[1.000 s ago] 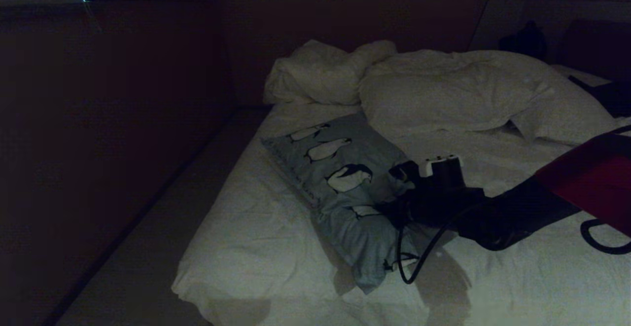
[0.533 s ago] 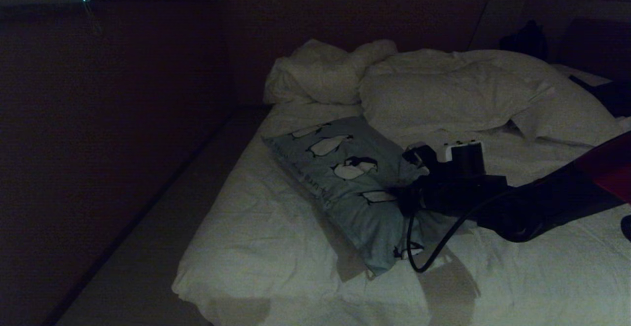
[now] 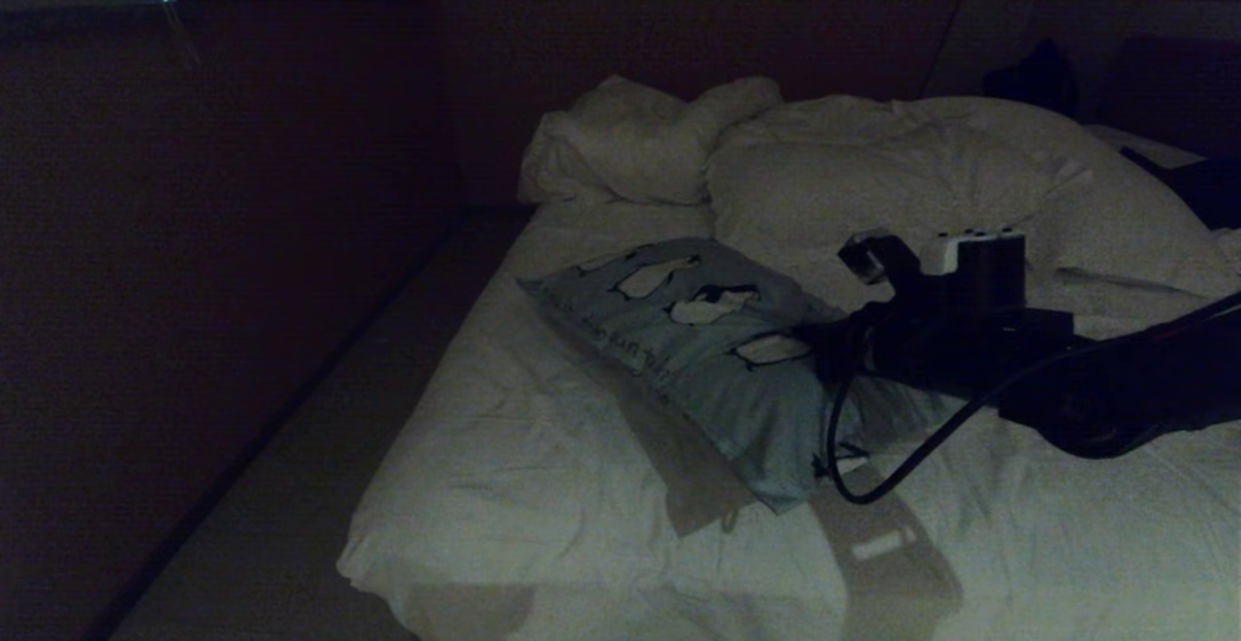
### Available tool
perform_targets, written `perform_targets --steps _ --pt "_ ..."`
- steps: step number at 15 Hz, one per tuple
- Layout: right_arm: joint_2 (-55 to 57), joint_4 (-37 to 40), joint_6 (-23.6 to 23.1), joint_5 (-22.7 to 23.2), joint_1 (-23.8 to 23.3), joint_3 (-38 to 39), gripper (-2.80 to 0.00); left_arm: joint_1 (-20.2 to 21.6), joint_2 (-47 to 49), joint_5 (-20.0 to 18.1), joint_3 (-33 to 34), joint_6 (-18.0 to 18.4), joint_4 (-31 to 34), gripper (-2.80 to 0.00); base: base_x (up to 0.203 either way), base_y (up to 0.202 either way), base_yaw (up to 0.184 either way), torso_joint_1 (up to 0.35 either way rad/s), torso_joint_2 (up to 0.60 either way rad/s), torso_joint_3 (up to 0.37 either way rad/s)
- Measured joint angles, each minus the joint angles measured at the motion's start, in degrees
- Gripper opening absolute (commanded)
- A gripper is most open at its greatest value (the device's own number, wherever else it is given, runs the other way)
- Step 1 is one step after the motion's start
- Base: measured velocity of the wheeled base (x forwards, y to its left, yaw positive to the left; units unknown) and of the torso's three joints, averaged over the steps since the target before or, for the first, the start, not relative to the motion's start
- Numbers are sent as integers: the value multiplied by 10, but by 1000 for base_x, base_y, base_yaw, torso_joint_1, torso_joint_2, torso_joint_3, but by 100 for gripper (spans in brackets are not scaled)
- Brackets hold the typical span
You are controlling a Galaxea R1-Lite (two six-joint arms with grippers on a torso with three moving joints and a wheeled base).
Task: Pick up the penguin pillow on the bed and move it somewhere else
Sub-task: Pick up the pillow
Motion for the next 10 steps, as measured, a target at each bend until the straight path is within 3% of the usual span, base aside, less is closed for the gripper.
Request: perform_targets --steps 10 --pt "-195 3 23 -26 -27 10 -280 0 0 0 0 0 0 -280 0 0 0 0 0 0"
